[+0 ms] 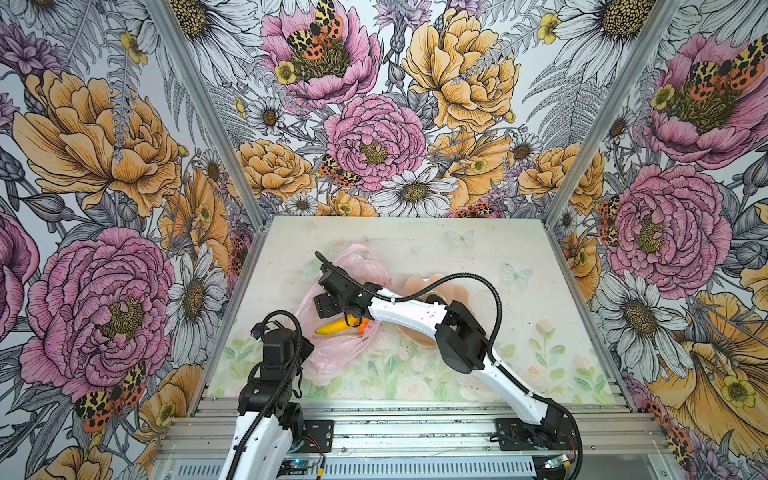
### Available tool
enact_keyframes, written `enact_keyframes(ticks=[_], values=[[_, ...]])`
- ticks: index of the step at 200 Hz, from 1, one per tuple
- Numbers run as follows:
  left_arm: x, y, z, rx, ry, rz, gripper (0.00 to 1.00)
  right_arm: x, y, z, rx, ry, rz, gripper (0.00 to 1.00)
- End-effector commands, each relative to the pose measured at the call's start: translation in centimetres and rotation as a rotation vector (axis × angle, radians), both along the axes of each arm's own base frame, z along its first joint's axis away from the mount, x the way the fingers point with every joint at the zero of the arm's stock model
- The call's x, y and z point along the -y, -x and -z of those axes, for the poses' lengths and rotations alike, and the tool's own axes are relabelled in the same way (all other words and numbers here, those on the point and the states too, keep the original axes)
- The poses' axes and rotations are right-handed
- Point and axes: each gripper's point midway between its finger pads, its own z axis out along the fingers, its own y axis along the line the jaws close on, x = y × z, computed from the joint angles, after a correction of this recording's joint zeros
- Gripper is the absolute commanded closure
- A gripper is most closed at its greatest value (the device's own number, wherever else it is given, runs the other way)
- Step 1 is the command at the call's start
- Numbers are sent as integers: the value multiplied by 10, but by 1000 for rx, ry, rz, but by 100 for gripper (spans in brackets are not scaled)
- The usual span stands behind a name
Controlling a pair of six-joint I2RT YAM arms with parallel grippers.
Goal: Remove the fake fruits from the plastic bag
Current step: 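Close the right gripper on the yellow lemon inside the bag, then lift the yellow lemon out with the right gripper over the bowl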
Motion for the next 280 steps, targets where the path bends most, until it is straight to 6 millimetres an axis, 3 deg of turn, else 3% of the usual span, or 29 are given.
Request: enact_keyframes(ticks=[1,50,126,163,215,280], values=[[0,2,4,-7,14,-7,100,-4,-11,7,42,10,28,22],[-1,2,3,2,14,-11,100,-10,-19,14,66,15,23,24],[-2,-7,0,16,26,-7,100,-14,-5,-28,67,-35,-29,36],[-6,-22,-2,55,87,-3,100,-4,7,-59,78,-48,-64,36],[-15,-45,-17,55,19,32,100,14,22,-76,69,-35,-89,36],[-26,-61,-20,58,-56,62,100,44,38,-104,80,-24,-96,36]])
